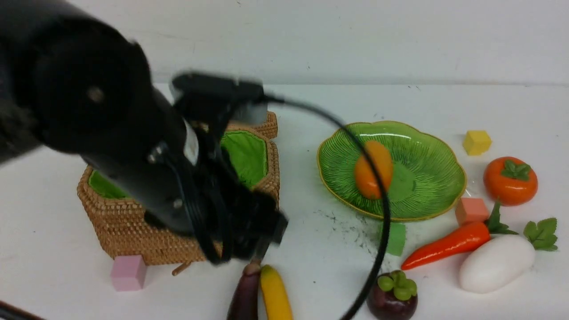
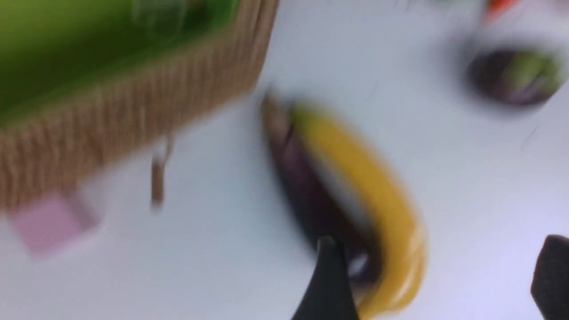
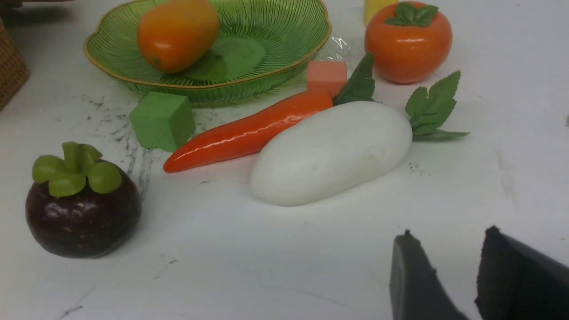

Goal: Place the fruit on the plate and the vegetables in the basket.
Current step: Use the left arm to grab a banana and put it into the right plate

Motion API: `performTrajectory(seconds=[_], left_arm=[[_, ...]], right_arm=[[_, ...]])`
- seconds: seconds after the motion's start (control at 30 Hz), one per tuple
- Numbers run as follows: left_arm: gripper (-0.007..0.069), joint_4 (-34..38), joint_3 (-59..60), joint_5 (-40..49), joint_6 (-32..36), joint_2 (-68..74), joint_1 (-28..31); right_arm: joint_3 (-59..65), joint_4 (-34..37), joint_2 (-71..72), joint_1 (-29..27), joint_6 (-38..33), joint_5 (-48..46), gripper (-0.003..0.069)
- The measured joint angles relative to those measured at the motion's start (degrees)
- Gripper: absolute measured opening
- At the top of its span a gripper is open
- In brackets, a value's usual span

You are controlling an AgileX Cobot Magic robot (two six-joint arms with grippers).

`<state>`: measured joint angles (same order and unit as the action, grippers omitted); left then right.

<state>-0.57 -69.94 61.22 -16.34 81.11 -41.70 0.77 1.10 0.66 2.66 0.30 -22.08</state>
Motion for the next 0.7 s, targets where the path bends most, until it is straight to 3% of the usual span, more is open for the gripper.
performTrajectory(seconds=[0.27,0.7], left_arm=[[0.0528,9.07,5.38,-4.71,1.66,3.33,0.0],[0.0528,13.97,5.38,-13.35,2.1,18.5,0.0]], right_arm=[[0.0,0.0,0.0,0.0,0.0,0.0,0.0243],[0.0,0.0,0.0,0.0,0.0,0.0,0.0243]])
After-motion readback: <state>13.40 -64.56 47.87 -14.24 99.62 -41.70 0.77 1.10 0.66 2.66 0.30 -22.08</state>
